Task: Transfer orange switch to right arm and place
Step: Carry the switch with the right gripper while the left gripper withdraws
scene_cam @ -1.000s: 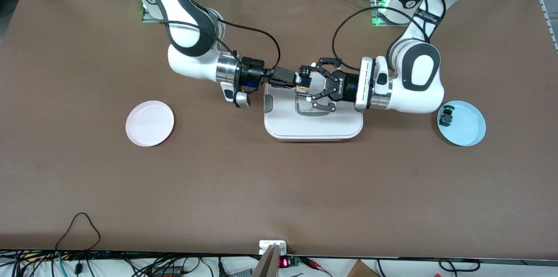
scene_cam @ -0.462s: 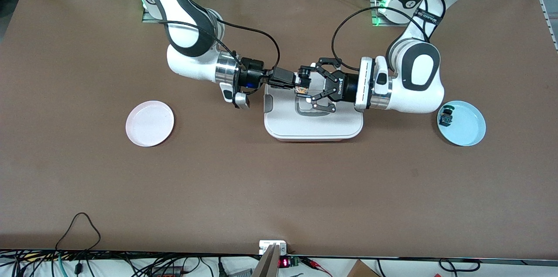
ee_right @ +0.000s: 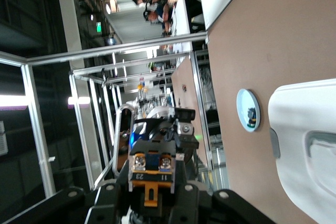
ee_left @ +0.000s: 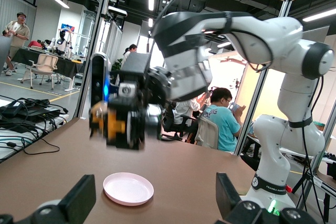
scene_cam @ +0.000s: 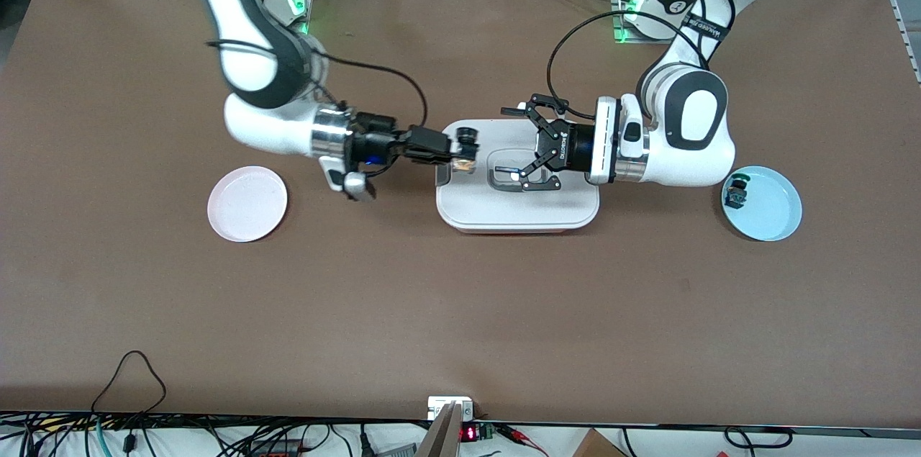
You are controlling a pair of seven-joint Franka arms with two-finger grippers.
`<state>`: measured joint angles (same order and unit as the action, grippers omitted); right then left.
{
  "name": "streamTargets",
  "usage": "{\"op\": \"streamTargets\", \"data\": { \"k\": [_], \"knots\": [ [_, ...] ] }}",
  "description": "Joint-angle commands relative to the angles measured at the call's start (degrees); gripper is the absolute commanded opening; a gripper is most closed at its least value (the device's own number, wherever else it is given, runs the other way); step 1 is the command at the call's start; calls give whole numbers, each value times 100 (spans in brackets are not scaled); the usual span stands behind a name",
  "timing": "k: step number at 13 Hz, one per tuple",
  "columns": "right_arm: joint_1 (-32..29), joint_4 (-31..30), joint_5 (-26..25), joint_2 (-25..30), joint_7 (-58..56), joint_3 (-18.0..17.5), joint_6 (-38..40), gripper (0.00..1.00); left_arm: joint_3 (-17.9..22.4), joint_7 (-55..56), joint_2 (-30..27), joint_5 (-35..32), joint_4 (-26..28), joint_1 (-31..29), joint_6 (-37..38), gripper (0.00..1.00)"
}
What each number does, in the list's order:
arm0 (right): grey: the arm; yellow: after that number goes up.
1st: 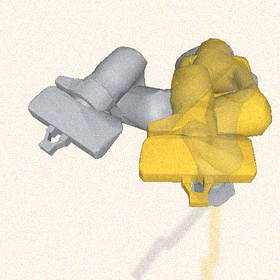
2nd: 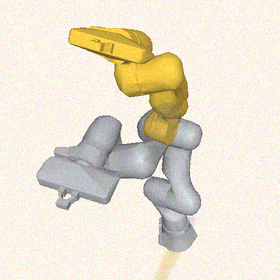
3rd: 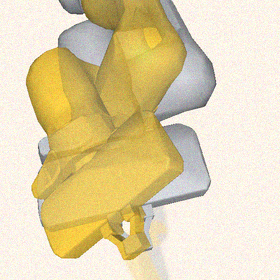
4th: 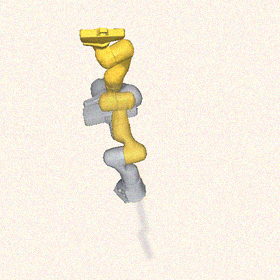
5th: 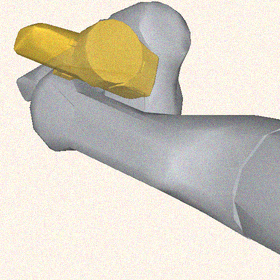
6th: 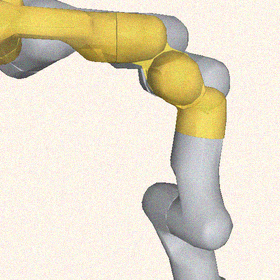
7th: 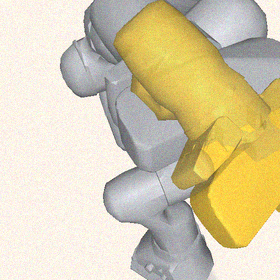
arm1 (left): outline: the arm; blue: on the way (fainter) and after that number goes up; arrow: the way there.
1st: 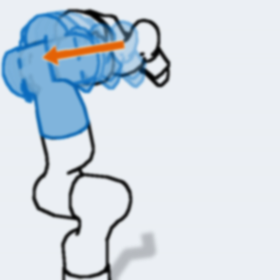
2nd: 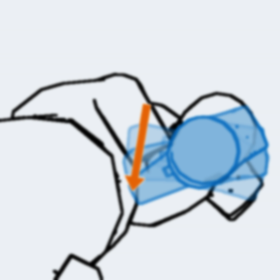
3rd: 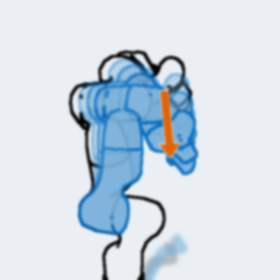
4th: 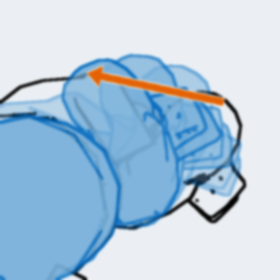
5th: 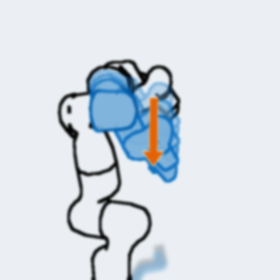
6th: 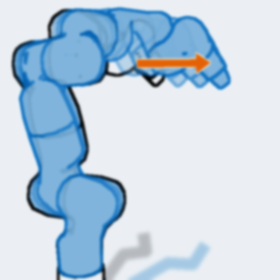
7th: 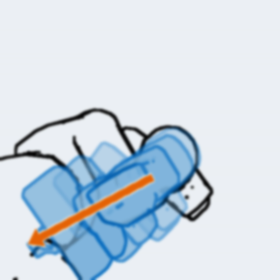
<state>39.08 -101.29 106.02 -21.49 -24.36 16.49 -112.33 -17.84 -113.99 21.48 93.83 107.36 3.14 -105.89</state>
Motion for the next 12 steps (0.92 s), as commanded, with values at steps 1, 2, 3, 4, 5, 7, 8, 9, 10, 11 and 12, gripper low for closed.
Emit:
{"op": "streamTargets", "data": {
  "k": [1,2,3,4,5,7,8,9,10,11,12],
  "knots": [
    [-1057,-84,-842,127,142,-76,1428,0,35,-26,-21,162,-23,29,-19,100],
    [-1496,-84,-1185,136,134,-76,2077,0,35,-26,-30,144,-23,-6,-11,100],
    [-1953,-75,-1537,128,90,-76,2736,0,44,-26,-56,127,-14,-41,-11,100],
    [-2314,-75,-1801,127,38,-76,3291,0,79,-18,-91,92,-14,-111,-2,100],
    [-2640,-75,-2013,136,-67,-76,3775,0,88,-18,-109,13,12,-207,24,100],
    [-3089,-75,-2383,154,-261,-76,4393,0,123,0,-153,-494,30,-409,51,100],
    [-3169,-75,-2462,180,-271,-76,4465,0,175,0,-197,-672,39,-471,68,100],
    [-3179,-75,-2533,224,-271,-76,4466,0,263,0,-232,-830,65,-498,199,100],
    [-3179,-58,-2586,242,-271,-59,4431,0,429,9,-232,-1006,65,-498,409,100],
    [-3179,-14,-2743,250,-218,-33,4422,0,526,9,-241,-1216,57,-498,507,100],
    [-3162,12,-3049,259,-192,-15,4352,0,675,0,-250,-1514,57,-498,612,100]
  ]
}}
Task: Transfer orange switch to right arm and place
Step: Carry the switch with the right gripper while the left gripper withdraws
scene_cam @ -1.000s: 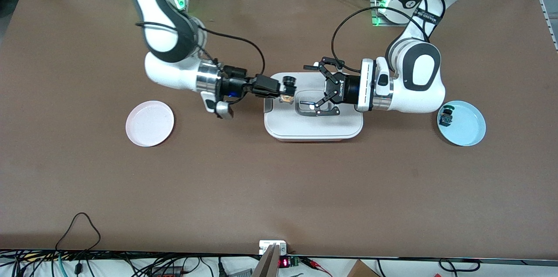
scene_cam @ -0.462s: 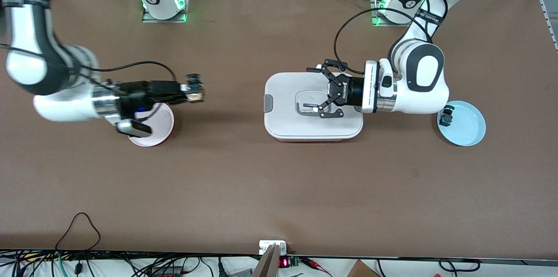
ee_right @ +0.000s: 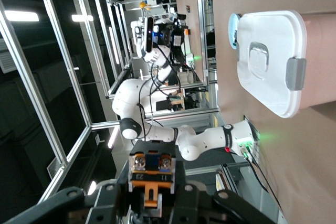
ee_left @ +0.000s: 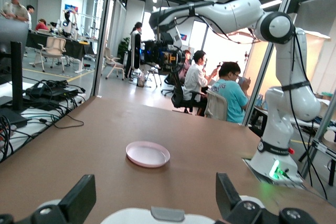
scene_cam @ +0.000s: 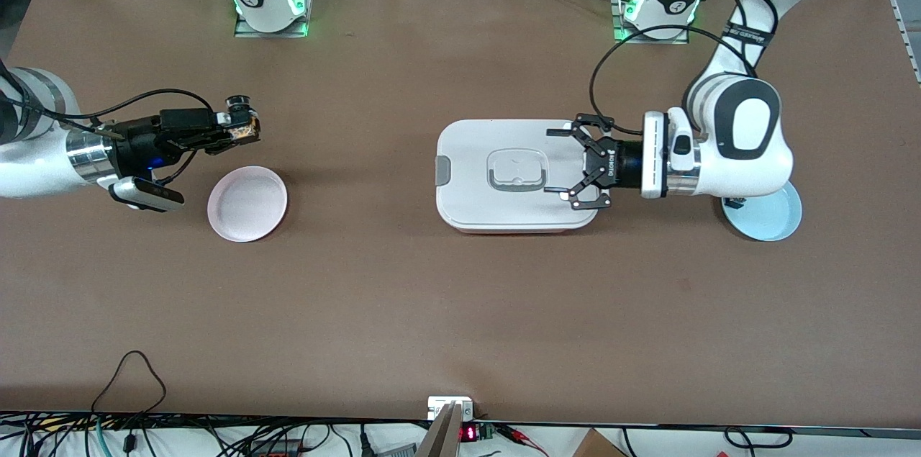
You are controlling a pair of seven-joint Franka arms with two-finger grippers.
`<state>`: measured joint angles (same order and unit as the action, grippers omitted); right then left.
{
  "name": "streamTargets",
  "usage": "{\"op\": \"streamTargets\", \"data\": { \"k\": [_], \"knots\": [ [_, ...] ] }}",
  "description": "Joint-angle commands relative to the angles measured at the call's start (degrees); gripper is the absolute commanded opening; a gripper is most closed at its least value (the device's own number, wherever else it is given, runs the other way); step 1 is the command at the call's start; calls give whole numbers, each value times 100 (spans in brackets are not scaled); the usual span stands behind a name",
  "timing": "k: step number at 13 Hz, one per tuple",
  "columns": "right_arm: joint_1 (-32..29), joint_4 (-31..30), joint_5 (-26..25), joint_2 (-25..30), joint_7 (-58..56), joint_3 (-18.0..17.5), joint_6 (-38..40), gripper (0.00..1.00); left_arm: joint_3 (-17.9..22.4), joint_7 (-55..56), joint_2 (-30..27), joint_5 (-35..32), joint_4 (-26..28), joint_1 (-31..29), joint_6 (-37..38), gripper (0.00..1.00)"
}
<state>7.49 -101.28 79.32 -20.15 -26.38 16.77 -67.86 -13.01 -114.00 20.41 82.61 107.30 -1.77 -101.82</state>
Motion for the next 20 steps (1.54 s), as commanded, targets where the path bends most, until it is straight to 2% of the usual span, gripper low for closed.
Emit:
{"op": "streamTargets", "data": {
  "k": [1,3,5,8,10,11,14,17,20],
  "knots": [
    [16,125,-965,134,28,36,-296,0,385,9,-152,-761,46,-7,372,100],
    [-10,311,-2248,222,28,90,-674,0,693,18,-178,-1211,55,-7,680,100],
    [24,381,-3234,301,97,300,-938,0,931,26,-204,-1571,46,-16,804,100],
    [86,776,-4974,441,990,257,-1238,0,1204,35,-213,-2107,37,-16,927,100],
    [566,917,-6107,826,1641,240,-1448,0,1362,227,-283,-2546,28,-16,927,100],
    [787,883,-6478,1029,2002,231,-1641,0,1397,411,-327,-2801,20,-16,971,100],
    [1263,865,-7306,1503,2313,231,-1801,0,1520,1027,-546,-3601,2,-43,1173,100],
    [1317,489,-7519,1838,2261,231,-2177,0,1538,1825,-889,-4278,-7,-34,1182,100],
    [1439,434,-7941,1988,2269,152,-2241,0,1530,3106,-1232,-4621,2,36,1182,100]
  ]
}}
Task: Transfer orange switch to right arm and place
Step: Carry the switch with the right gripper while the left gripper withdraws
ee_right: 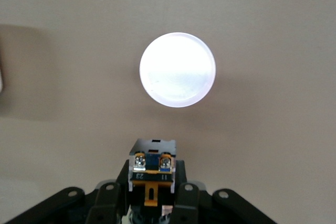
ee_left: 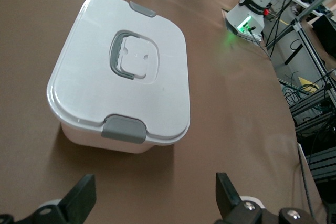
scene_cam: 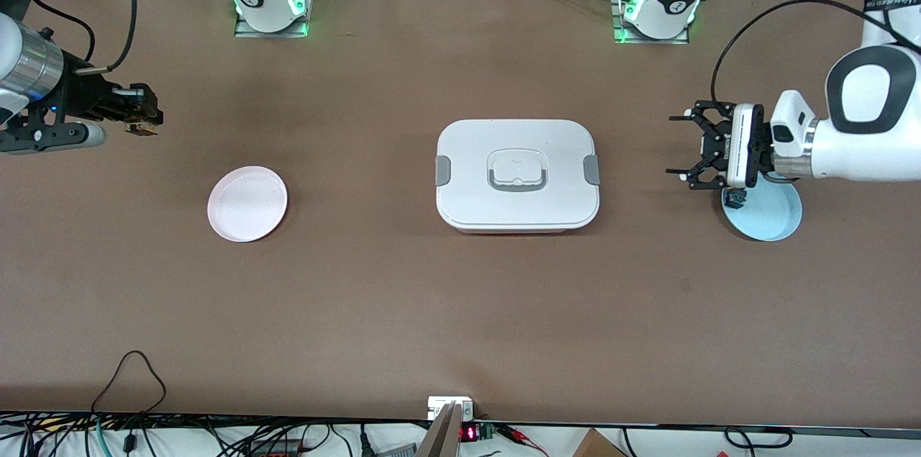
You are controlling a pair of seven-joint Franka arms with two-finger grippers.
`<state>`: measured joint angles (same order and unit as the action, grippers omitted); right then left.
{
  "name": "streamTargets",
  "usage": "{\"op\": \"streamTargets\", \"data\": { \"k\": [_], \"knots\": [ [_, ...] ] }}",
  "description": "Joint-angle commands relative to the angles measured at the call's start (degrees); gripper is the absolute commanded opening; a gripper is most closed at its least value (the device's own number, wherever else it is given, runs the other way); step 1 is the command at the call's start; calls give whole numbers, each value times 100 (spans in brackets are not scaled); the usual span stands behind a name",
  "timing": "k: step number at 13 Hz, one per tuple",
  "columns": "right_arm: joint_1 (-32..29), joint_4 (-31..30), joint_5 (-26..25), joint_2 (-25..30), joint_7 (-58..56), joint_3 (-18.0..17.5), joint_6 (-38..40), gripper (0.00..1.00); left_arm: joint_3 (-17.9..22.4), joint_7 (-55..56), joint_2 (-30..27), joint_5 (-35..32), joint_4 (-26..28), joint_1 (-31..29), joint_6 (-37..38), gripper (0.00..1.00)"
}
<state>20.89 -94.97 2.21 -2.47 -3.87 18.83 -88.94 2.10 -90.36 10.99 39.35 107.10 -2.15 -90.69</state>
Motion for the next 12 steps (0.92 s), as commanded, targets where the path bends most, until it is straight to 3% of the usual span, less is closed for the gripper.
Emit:
{"op": "streamTargets", "data": {
  "k": [1,5,9,12],
  "knots": [
    [100,-198,-230,230,18,-55,-123,0,19,1375,-403,-444,13,118,69,100],
    [100,-468,-230,230,26,-55,-446,0,19,3652,-589,-1321,-258,268,34,100],
    [91,-1759,-221,177,26,-55,-2018,0,19,6227,-580,-2973,-812,303,-352,100],
    [73,-2447,-143,-190,44,-55,-3319,0,-43,7285,-571,-3809,-1173,338,-309,100]
  ]
}}
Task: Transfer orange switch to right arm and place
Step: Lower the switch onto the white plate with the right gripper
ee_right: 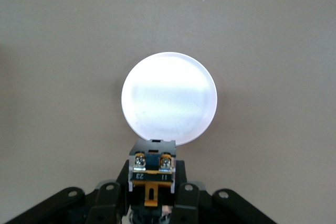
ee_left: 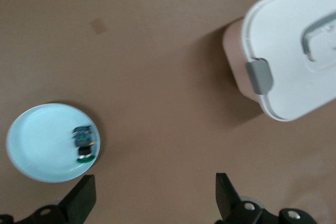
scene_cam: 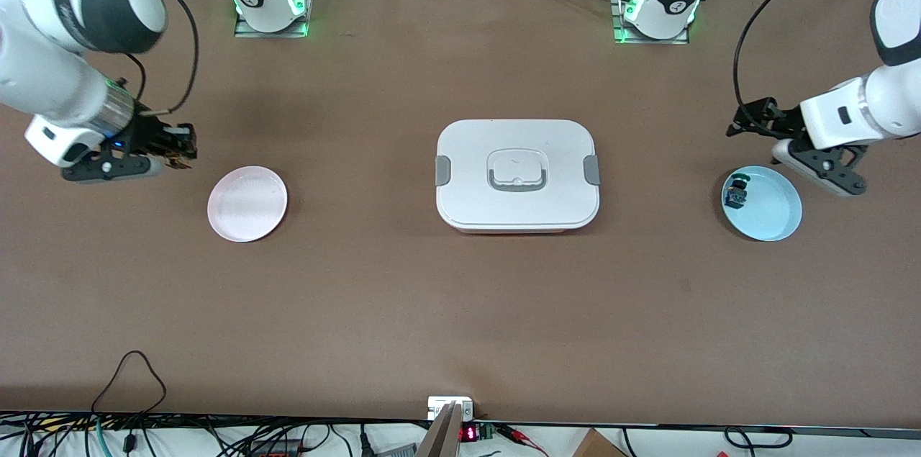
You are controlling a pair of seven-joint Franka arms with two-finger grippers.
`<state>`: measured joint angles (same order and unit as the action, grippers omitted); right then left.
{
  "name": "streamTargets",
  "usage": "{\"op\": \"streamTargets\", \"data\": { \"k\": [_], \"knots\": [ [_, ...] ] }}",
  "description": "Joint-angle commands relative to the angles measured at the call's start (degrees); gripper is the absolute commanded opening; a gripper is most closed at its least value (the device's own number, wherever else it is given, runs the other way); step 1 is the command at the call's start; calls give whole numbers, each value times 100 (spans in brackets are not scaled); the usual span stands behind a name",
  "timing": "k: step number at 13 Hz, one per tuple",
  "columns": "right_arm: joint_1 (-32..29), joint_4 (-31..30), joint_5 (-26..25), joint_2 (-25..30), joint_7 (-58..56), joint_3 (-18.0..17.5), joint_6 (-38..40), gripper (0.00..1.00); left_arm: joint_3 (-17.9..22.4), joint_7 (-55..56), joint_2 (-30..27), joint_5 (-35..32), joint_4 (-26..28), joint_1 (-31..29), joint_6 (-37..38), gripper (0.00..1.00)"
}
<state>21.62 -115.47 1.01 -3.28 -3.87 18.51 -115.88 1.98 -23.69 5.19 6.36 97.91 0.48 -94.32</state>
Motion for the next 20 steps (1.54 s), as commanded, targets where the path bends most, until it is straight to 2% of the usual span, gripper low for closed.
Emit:
{"op": "streamTargets", "data": {
  "k": [1,4,6,9,11,14,17,20],
  "knots": [
    [9,-406,13,-329,52,-22,-873,0,-48,873,-1,-513,-325,75,141,100],
    [9,-406,425,-1050,-87,-31,-1602,0,-48,1970,8,-443,-676,75,756,100],
    [-8,-406,698,-1367,-350,-31,-1894,0,-162,2647,-10,-373,-808,49,871,100],
    [-61,-406,1418,-1701,-1123,-31,-2114,0,-145,2940,-53,-372,-1081,-30,1275,100],
    [-79,-406,1665,-1878,-1397,-31,-2255,0,-128,2871,-194,-372,-1011,-39,1276,100],
    [-61,-406,1675,-2115,-1433,-40,-2509,0,-128,2835,-352,-381,-915,-74,1180,100],
    [-70,-406,1683,-2326,-1433,-40,-2677,0,-154,2425,-904,-408,-65,-83,444,100],
    [-70,-388,1692,-2449,-1433,-40,-2756,0,-145,2134,-941,-399,35,-206,450,100]
  ]
}}
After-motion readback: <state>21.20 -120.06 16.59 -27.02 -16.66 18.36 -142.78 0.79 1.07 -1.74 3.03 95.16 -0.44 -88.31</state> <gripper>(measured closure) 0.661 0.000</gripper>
